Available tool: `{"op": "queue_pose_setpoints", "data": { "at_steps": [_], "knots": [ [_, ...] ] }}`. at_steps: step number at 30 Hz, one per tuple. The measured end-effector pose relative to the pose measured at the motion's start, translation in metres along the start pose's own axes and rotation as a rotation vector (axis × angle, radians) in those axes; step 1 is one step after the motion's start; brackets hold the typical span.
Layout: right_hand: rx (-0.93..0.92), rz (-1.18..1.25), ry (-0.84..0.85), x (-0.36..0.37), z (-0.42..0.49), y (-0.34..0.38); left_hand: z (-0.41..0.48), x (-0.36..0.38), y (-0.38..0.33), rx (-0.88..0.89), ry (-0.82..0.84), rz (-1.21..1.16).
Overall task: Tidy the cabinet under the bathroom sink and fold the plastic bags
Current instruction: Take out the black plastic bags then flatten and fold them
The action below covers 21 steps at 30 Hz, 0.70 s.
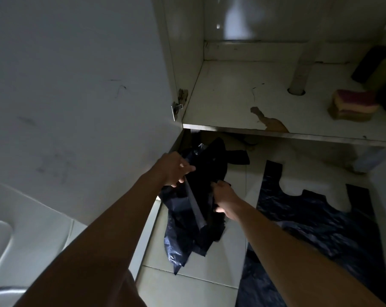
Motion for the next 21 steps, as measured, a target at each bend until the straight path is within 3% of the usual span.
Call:
{"op": "queue_pose_setpoints", "data": {
  "at_steps": [5,9,15,18,21],
  "knots": [
    [-0.137,-0.524,-0.049,0.007,-0.005,-0.008,0.003,-0.018,-0.015,0.092,-0.486,0.242],
    [-0.143,-0.689,-0.011,0.019,-0.003,-0.030,0.007,-0.041,-0.036,0.114,-0.731,0.196],
    [-0.212,-0.573,0.024,0.052,-0.014,-0.022,0.011,-0.082,-0.078,0.199,-0.883,-0.046],
    [-0.195,-0.352,0.139,0.058,-0.023,-0.015,0.014,-0.096,-0.090,0.223,-0.962,-0.064],
    [-0.205,-0.459,0.320,0.054,-0.026,-0.022,0.009,-0.112,-0.104,0.279,-1.075,-0.110]
  ]
}}
Point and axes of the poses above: each hand's wrist, its own z-axis towards the middle knuckle, its own x-axis out of the palm, y = z × x, the point moved 1 cm from there along z, towards the middle knuckle, and after that the axes turned 1 degree about x, right-handed, at the moved point
